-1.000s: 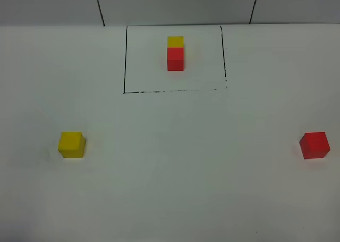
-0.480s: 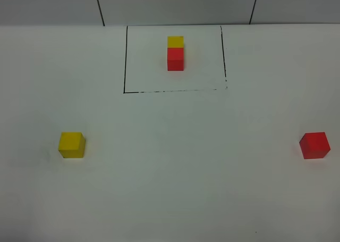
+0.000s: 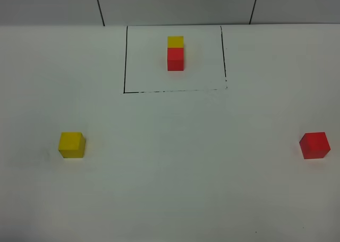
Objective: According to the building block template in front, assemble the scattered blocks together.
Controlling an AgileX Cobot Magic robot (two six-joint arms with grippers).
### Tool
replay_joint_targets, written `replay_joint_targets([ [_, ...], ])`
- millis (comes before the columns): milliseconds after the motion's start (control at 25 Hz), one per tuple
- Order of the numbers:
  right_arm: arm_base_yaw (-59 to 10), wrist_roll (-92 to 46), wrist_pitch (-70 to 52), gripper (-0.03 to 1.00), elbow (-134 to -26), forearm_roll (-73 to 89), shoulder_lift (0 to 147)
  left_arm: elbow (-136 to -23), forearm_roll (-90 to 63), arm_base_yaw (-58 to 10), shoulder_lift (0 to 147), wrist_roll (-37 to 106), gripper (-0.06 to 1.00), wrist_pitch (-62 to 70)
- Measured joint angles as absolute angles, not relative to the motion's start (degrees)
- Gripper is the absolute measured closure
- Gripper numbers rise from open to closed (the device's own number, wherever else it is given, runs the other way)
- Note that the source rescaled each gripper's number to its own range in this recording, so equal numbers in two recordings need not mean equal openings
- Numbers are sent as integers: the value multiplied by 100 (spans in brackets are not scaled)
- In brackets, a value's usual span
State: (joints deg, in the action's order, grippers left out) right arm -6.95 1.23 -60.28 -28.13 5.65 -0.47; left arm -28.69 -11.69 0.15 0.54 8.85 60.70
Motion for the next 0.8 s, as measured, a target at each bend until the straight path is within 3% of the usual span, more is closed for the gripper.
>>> replay_joint_targets([
  [360,-695,123,-6028,18,-2813,565,-47,-2924,-1150,15,860,885,-3,5999],
  [800,-695,143,-6028,19,-2813,565,-47,-3549,-782,15,3584,268,-6,5423],
])
